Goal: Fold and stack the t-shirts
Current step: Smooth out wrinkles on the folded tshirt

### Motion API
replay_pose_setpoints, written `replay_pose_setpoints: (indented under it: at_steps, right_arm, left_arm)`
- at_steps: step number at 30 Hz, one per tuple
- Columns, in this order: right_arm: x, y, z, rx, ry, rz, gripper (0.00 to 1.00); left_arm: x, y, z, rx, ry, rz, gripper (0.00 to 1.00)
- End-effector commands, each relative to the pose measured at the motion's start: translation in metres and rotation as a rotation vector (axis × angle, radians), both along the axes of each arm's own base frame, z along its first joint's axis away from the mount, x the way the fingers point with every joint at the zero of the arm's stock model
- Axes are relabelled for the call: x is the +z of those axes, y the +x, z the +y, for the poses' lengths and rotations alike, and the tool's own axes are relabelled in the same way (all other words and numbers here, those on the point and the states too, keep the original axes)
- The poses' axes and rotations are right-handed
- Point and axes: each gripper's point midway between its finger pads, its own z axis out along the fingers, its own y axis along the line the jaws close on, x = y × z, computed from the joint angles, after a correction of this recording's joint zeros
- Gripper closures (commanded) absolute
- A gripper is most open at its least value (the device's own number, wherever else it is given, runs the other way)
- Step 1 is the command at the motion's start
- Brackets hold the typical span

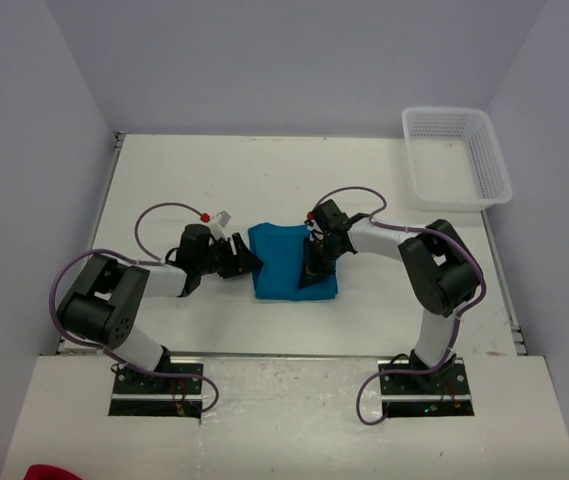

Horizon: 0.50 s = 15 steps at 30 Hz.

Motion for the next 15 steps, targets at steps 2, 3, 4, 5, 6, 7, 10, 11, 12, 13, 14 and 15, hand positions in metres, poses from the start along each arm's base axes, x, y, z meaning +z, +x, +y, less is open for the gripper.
replay_pose_setpoints:
  at_steps: [2,3,4,5,6,7,10,11,12,13,14,15]
  right_arm:
    - [-0.007,0.0,-0.011,0.0,-0.052,-0.021,1.0]
    - [-0.007,0.0,-0.01,0.0,-0.05,-0.022,1.0]
    - [-0.008,0.001,-0.011,-0.003,-0.052,-0.02,1.0]
    - [-0.009,0.0,-0.01,0.001,-0.05,-0.019,1.0]
    - [-0.01,0.0,-0.01,-0.002,-0.051,-0.014,1.0]
    - [-0.01,0.001,-0.01,-0.003,-0.052,-0.014,1.0]
    - [-0.011,-0.001,-0.011,-0.001,-0.053,-0.011,1.0]
    - [-0.011,0.0,-0.011,-0.001,-0.055,-0.016,1.0]
    - [-0.011,-0.001,-0.012,0.001,-0.056,-0.017,1.0]
    - [-0.01,-0.001,-0.012,0.001,-0.057,-0.018,1.0]
    - [-0.01,0.0,-0.011,-0.001,-0.055,-0.021,1.0]
    - [-0.011,-0.001,-0.011,0.001,-0.055,-0.017,1.0]
  left_arm:
    - [-0.022,-0.016,0.008,0.007,0.024,0.076,0.41]
    - [-0.023,-0.017,0.009,0.008,0.027,0.079,0.41]
    - [-0.024,-0.02,0.009,0.003,0.026,0.081,0.41]
    - [-0.022,-0.02,0.007,-0.008,0.008,0.07,0.41]
    - [-0.024,-0.024,0.008,-0.007,0.003,0.079,0.41]
    - [-0.025,-0.026,0.008,-0.005,-0.004,0.079,0.42]
    - [-0.025,-0.028,0.013,0.015,-0.002,0.077,0.44]
    - [-0.024,-0.028,0.018,0.03,0.021,0.068,0.44]
    - [-0.024,-0.028,0.021,0.042,0.035,0.066,0.44]
    - [-0.023,-0.029,0.024,0.047,0.049,0.057,0.44]
    - [-0.012,-0.026,0.025,0.053,0.044,0.017,0.44]
    - [-0.009,-0.027,0.026,0.057,0.041,0.007,0.44]
